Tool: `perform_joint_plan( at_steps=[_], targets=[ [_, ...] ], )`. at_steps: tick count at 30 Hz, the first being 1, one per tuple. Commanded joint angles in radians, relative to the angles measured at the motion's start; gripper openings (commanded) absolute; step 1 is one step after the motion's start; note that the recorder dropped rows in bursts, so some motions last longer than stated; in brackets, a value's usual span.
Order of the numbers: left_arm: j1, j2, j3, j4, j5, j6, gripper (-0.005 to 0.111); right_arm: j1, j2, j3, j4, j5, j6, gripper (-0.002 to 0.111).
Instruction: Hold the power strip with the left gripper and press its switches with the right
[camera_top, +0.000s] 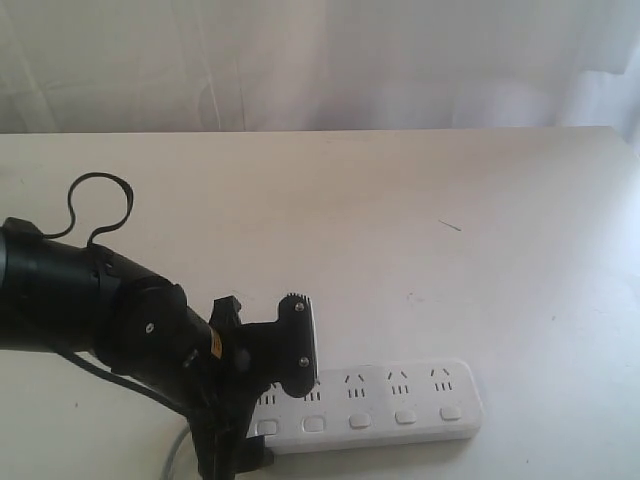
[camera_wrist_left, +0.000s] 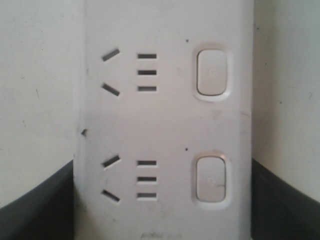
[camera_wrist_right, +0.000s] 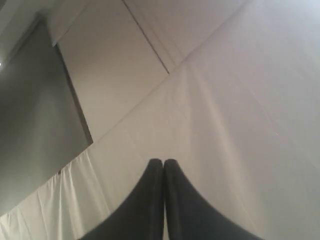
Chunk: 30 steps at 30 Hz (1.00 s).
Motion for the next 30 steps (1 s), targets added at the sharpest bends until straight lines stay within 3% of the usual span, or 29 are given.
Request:
perform_joint_plan(
  at_steps=[1, 6, 15, 21, 30],
  targets=[
    [-0.005, 0.025, 0.019, 0.009, 0.052, 0.029, 0.0, 0.002, 0.01, -0.122, -0.342, -0.027, 0.106, 0.0],
    [-0.005, 0.025, 0.019, 0.009, 0.043, 0.032, 0.0, 0.002, 0.159, -0.313, -0.825, -0.068, 0.411, 0.0],
    [-0.005, 0.025, 0.019, 0.009, 0.053, 0.032, 0.0, 0.002, 0.498, -0.539, -1.39, -0.335, 0.763, 0.0],
    [-0.005, 0.025, 0.019, 0.009, 0.053, 0.032, 0.0, 0.002, 0.633, -0.556, -1.395, -0.435, 0.808, 0.0],
    [-0.005, 0.025, 0.019, 0.009, 0.042, 0.044, 0.0, 0.002, 0.68, -0.556, -1.395, -0.304, 0.78, 0.0]
  ],
)
